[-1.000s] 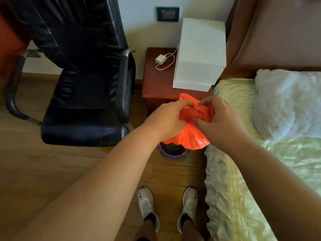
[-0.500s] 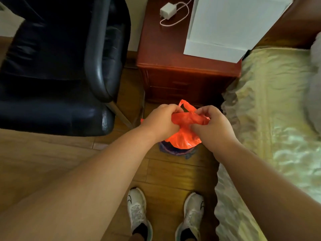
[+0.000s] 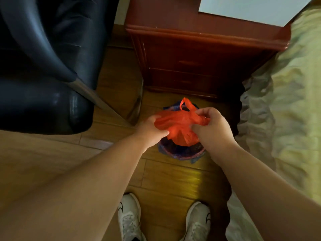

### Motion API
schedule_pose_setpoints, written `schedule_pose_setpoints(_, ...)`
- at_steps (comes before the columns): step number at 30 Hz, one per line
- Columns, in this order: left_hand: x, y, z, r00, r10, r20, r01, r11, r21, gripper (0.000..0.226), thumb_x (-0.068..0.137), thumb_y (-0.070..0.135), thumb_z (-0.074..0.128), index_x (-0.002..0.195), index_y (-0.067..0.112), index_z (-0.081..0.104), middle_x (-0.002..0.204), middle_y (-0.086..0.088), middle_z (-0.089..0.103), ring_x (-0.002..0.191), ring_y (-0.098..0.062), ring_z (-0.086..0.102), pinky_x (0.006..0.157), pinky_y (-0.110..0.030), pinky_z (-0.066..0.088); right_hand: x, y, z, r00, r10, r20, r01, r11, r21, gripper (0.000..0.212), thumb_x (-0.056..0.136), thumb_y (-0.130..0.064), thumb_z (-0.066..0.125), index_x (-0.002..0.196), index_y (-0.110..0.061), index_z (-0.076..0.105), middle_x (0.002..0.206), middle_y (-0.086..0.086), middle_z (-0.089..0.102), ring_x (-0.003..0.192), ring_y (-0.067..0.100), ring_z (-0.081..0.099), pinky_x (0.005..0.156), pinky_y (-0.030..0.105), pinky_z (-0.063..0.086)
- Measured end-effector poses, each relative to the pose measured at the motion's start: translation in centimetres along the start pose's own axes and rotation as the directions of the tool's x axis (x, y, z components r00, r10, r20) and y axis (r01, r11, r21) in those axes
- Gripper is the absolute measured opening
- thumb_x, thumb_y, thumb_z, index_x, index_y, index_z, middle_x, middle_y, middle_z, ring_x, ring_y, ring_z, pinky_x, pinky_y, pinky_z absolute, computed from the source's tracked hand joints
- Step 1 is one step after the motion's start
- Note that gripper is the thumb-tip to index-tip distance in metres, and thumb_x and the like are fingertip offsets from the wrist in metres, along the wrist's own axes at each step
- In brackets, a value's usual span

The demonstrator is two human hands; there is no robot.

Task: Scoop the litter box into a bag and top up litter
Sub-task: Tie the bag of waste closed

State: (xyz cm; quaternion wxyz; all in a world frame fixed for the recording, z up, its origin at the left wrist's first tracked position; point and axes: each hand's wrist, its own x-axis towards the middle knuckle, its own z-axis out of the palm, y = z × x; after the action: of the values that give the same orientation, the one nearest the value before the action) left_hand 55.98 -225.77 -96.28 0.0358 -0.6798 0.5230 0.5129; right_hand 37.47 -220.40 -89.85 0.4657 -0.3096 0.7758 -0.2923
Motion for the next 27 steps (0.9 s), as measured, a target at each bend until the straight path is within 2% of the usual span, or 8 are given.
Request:
schedule_pose_setpoints(3,0.9,-0.2,1.4,0.999,0.043,-0.015,-0.043,0.999,0.002,0.018,0.096,0.030,0.066,0.114,0.028,0.064,0.111,0.004,0.068,0.098,-0.018,0.064,0.077,-0.029,0.050,1.4,1.2,0.3,0.999,-0.052,0.005,0.052,0.993,-0.106,0.034,0.086,-0.010,0.067,0.107,-0.036,0.060,0.120,-0.007,0.057,0.083,0.002,0.059,0.056,0.012,0.042)
schedule_pose_setpoints(5,1.2,0.1,2.6,0.998,0.063,-0.010,-0.063,0.997,-0.044,0.008,0.097,0.029,0.061,0.103,0.026,0.066,0.104,0.003,0.071,0.096,-0.019,0.067,0.083,-0.036,0.055,2.0,1.9,0.2,0.997,-0.073,0.006,0.072,0.977,-0.200,0.036,0.090,-0.012,0.065,0.119,-0.033,0.059,0.126,-0.008,0.050,0.083,-0.001,0.053,0.057,0.010,0.038)
schedule_pose_setpoints(8,1.6,1.2,4.5,0.994,0.112,0.007,-0.109,0.980,-0.168,0.009,0.093,0.034,0.059,0.096,0.029,0.066,0.094,0.003,0.074,0.091,-0.020,0.070,0.088,-0.044,0.057,2.3,2.6,0.2,0.993,-0.091,-0.075,0.065,0.952,-0.298,0.038,0.093,-0.019,0.061,0.129,-0.031,0.056,0.134,-0.006,0.047,0.086,0.008,0.054,0.057,0.014,0.034)
schedule_pose_setpoints(12,2.2,2.7,6.9,0.959,0.246,0.143,-0.239,0.969,-0.061,0.018,0.101,0.018,0.055,0.114,0.026,0.064,0.101,0.010,0.069,0.092,-0.004,0.067,0.081,-0.013,0.050,2.6,3.6,0.8,0.985,-0.113,-0.133,0.051,0.914,-0.403,0.040,0.095,-0.023,0.058,0.134,-0.031,0.052,0.140,-0.005,0.047,0.122,0.021,0.051,0.071,0.026,0.038)
schedule_pose_setpoints(14,4.2,1.8,8.3,0.968,0.121,0.221,-0.152,0.980,0.131,0.037,0.096,0.035,0.045,0.129,0.020,0.057,0.130,-0.001,0.063,0.115,-0.014,0.064,0.099,-0.027,0.051,3.2,4.0,1.1,0.996,-0.066,-0.067,0.033,0.913,-0.407,0.046,0.095,-0.020,0.059,0.139,-0.031,0.050,0.145,-0.003,0.047,0.129,0.021,0.049,0.083,0.028,0.041)
schedule_pose_setpoints(17,7.4,-0.4,9.2,0.995,-0.039,0.090,0.014,0.966,0.257,0.069,0.079,0.057,0.035,0.142,0.029,0.045,0.145,-0.006,0.053,0.127,-0.029,0.057,0.105,-0.045,0.049,4.1,4.6,1.7,0.990,0.031,0.141,0.034,0.899,-0.437,0.056,0.094,-0.017,0.055,0.148,-0.030,0.047,0.152,-0.001,0.046,0.136,0.022,0.048,0.101,0.030,0.043)
schedule_pose_setpoints(23,2.5,2.3,6.4,0.900,0.436,-0.010,-0.413,0.861,0.297,0.048,0.093,0.037,0.054,0.141,0.042,0.046,0.145,0.009,0.047,0.129,-0.024,0.049,0.108,-0.044,0.045,4.6,4.8,2.5,0.965,0.062,0.256,0.079,0.860,-0.504,0.053,0.098,-0.010,0.050,0.150,-0.016,0.044,0.155,0.005,0.042,0.141,0.024,0.041,0.108,0.029,0.036)
schedule_pose_setpoints(27,2.6,1.5,6.8,0.920,0.365,0.142,-0.390,0.823,0.414,0.043,0.094,0.031,0.052,0.136,0.037,0.052,0.138,0.009,0.055,0.119,-0.023,0.057,0.100,-0.042,0.051,4.5,4.9,3.3,0.951,0.086,0.296,0.087,0.847,-0.525,0.051,0.098,-0.010,0.050,0.149,-0.012,0.043,0.153,0.010,0.044,0.139,0.028,0.044,0.110,0.035,0.039)
